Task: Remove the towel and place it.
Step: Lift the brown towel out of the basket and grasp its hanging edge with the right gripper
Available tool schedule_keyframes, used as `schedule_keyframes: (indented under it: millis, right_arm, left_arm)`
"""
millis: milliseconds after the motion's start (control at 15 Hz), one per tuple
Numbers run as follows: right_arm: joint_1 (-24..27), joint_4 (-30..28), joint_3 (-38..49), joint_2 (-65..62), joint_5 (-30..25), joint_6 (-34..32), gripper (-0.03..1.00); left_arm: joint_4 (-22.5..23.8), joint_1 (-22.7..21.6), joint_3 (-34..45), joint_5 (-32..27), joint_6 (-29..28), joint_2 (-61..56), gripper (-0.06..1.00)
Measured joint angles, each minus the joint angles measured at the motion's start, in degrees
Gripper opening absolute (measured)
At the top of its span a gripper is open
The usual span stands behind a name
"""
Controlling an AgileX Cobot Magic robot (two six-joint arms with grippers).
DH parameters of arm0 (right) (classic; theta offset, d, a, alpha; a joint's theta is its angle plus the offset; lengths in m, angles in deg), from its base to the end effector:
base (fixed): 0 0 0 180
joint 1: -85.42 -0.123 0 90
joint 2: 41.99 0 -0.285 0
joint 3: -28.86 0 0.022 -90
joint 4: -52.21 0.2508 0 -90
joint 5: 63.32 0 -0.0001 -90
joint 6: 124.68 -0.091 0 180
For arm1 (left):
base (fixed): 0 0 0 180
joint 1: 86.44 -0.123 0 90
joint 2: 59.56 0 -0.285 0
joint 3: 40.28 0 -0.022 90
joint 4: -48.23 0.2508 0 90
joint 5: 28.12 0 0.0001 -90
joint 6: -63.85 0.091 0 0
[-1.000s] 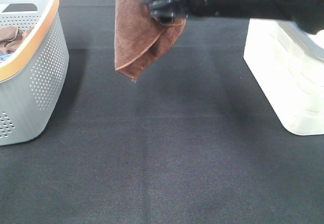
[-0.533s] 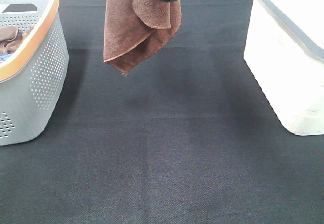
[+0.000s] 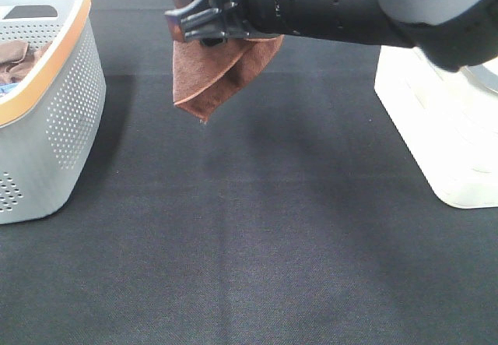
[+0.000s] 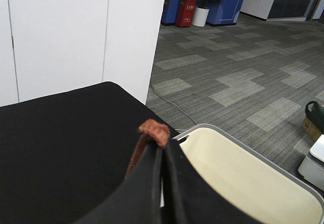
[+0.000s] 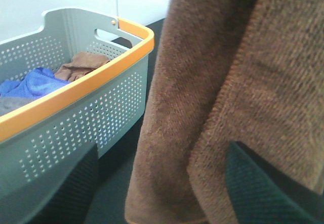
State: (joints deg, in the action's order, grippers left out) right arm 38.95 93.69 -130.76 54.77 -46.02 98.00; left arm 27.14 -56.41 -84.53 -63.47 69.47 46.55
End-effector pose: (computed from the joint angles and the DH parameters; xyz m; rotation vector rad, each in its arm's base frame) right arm 0.2563 0.2439 0.2895 -0.6258 1.7148 0.3643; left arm 0.3182 -0.2058 0.5261 0.4312 1.6590 -0.7229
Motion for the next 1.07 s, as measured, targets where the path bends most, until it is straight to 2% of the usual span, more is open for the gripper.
schedule_keyframes:
  millis: [133,400,667,933,1067]
  right_arm:
    - [0.0,0.9,0.0,0.0,0.3,0.4,0.67]
    - [0.0,6.7,0.0,0.0,3.9,6.9,0.67]
    - [0.0,7.7,0.0,0.7,8.5,8.1,0.67]
    - [0.0,9.4,0.0,2.8,10.5,9.1,0.67]
    - [0.0,10.8,0.0,2.9,13.7,12.4,0.67]
  left_arm:
    - [0.0,0.0,0.0,-0.1,0.0,0.0,0.0]
    - [0.0,0.0,0.0,-0.1,0.0,0.0,0.0]
    - [0.0,0.0,0.0,-0.1,0.0,0.0,0.0]
    - [0.0,0.0,0.0,-0.1,0.9,0.0,0.0]
    - [0.0,0.0,0.0,-0.1,1.1,0.0,0.0]
